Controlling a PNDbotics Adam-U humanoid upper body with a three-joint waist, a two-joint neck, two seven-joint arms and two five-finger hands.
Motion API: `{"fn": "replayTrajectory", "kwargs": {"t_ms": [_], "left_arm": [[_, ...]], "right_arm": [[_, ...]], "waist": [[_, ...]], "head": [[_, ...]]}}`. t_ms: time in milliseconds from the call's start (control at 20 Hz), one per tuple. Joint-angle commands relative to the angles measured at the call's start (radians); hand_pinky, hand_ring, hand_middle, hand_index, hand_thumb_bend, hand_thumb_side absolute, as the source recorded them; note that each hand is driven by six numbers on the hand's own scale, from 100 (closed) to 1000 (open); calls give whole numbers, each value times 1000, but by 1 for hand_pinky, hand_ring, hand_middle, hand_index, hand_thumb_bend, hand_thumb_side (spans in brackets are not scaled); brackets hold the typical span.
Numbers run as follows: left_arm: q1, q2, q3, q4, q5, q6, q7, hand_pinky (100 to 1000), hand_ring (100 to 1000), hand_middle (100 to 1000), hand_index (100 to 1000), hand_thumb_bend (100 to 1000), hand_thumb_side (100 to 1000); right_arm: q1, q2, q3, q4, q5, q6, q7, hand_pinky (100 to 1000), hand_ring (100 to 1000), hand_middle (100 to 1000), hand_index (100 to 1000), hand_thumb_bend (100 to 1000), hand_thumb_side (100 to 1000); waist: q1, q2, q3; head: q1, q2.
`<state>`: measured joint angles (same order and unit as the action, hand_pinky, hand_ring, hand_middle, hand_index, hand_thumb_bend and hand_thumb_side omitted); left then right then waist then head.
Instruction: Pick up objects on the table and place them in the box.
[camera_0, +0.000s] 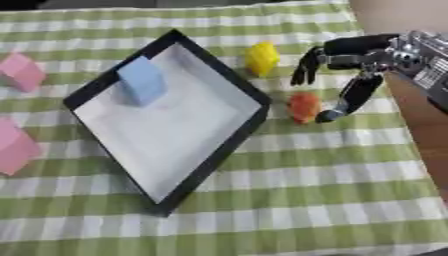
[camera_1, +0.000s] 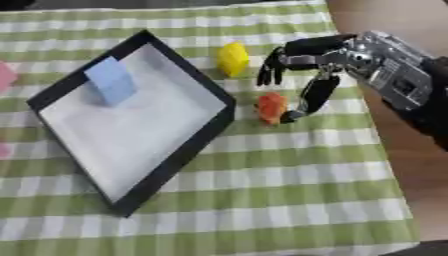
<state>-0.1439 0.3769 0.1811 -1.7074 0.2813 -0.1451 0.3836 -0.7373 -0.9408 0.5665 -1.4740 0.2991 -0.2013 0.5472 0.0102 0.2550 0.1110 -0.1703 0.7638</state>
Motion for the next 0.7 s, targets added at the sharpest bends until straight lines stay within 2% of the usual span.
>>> {"fn": "replayTrajectory", "kwargs": {"t_ms": [50,100,150,400,450,700], "left_arm": [[-7,13,4,-11,4,-1,-5,814,794,841,830,127,826],[-6,13,3,-11,4,-1,-5,814,794,841,829,126,827],[-6,12,3,-11,4,0,-5,814,794,840,829,124,828],[-5,11,4,-11,2,1,-5,814,794,840,829,123,828],[-5,11,4,-11,2,1,-5,815,795,838,825,123,829],[-3,8,3,-12,3,1,-5,815,794,838,825,123,829]], "right_arm": [[-12,-10,-8,12,10,-8,3,814,717,644,746,495,188],[-12,-7,-6,15,11,-9,4,811,714,627,734,516,171],[-12,-3,-5,19,12,-10,6,810,713,616,723,492,177],[-13,4,-1,29,15,-15,10,810,713,613,720,491,175],[-11,6,0,31,15,-15,11,802,685,566,689,478,130],[-4,27,6,53,32,-19,13,798,675,563,687,477,117]], "waist": [[11,-16,1],[11,-15,1],[11,-15,1],[11,-15,1],[12,-14,1],[14,-14,0]], "head": [[0,-6],[0,-6],[0,-6],[1,-6],[1,-6],[3,-8]]}}
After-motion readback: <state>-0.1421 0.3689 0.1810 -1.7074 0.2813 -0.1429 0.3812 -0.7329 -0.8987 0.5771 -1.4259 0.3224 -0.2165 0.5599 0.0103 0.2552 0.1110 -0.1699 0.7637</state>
